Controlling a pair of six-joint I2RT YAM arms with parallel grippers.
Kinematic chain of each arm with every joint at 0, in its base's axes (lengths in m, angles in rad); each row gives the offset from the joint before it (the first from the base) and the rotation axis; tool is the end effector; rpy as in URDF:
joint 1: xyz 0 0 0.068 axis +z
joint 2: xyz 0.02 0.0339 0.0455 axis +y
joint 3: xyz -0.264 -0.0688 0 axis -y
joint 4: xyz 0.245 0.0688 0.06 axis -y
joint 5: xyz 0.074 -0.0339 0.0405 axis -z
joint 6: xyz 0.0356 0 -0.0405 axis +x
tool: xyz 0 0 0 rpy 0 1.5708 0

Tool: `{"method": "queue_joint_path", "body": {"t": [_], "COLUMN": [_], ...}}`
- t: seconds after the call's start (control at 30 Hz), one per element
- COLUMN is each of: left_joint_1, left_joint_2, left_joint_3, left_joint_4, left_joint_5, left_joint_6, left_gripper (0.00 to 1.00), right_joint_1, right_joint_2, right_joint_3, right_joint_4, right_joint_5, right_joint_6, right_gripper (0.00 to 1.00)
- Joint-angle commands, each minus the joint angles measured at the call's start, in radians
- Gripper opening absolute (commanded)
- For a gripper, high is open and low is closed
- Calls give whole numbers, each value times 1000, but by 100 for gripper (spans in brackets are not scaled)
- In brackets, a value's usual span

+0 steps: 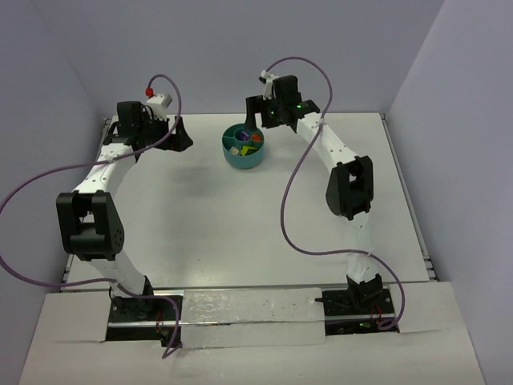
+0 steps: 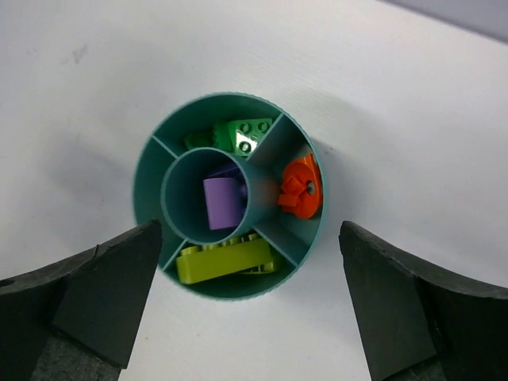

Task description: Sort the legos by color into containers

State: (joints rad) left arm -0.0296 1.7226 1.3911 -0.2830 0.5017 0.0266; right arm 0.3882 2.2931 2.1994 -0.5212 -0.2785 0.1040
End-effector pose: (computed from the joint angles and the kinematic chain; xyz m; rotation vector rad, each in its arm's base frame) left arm 0.3964 -0.0289 0.2908 0.3428 2.1222 -0.5477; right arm 0.4892 0.2106 0.2860 -0.4723 2.1674 0.5800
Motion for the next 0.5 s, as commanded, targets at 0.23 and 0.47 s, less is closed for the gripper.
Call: {"method": "queue_joint_path", "body": {"t": [0.23,0.47], "left_joint_1": [2,16], "left_joint_2": [-113,-246], "left_joint_3": [22,-81], "left_joint_4": [-29,-79], "left_joint_5": [-81,-130], "left_joint_6": [-44,-37], "left_gripper": [99,99], "right_joint_1": [-80,-199], "right_joint_2": [-520,-815], "right_joint_3": [-323,-730], "right_joint_4": [-31,1], "right_joint_5": [92,153], "right_joint_6": [-50,-101], "right_gripper": [100,100]}}
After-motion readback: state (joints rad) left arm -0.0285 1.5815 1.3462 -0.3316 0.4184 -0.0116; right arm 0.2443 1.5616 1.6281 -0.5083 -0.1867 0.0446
